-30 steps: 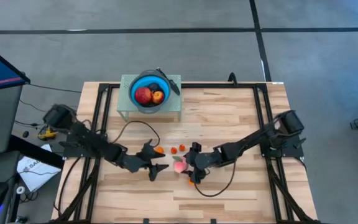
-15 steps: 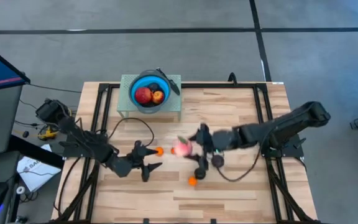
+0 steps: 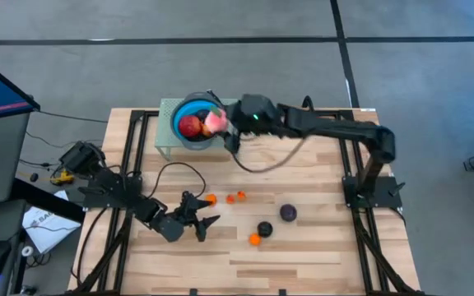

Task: Pick & Place Fruit
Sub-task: Put the pink peach into the blue strainer bowl on the shelf

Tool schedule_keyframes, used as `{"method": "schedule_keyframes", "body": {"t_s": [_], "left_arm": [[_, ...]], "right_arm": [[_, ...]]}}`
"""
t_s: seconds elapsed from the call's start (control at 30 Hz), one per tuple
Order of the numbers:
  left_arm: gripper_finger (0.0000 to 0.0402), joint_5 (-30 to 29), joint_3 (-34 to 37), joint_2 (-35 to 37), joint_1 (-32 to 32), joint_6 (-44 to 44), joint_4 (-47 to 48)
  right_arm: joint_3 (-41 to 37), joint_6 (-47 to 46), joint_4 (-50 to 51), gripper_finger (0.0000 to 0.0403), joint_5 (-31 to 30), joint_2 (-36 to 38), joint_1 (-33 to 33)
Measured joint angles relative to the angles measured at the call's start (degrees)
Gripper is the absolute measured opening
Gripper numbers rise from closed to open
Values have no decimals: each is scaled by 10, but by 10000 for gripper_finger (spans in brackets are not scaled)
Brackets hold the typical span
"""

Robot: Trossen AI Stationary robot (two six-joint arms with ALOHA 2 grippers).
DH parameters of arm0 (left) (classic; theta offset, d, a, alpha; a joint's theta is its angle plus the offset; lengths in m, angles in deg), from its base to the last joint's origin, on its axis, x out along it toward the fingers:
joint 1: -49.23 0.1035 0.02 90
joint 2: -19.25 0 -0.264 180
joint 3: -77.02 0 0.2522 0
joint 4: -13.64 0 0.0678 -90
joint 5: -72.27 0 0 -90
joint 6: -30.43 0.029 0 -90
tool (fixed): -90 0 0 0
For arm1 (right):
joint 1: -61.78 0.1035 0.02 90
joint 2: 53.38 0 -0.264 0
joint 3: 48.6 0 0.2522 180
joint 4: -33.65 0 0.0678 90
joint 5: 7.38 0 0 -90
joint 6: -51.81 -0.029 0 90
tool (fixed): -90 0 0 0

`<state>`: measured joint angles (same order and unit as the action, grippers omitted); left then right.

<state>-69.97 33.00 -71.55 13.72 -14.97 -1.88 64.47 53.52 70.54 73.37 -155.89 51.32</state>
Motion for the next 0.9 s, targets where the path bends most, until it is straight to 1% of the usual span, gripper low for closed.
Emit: {"method": "schedule_keyframes", "body": {"t_s": [0.1,0.17,0.3,0.47,0.73,0.8,0.9], "left_arm": [[284,-5,1,0,-4,1,-7],[284,-5,1,1,-5,1,-9],[284,-5,1,1,-4,1,-13],[284,-5,1,1,-4,2,-18],[284,-9,1,1,-4,4,-22],[284,-9,1,1,-4,4,-22],[284,-9,1,1,-4,5,-24]], "right_arm": [[53,3,30,327,22,-44,-29],[79,6,63,327,24,-69,-41],[111,15,86,327,28,-108,-56],[117,15,89,327,51,-125,-62],[117,14,85,327,54,-132,-66],[117,14,86,331,54,-132,-66],[117,13,86,348,62,-132,-66]]}}
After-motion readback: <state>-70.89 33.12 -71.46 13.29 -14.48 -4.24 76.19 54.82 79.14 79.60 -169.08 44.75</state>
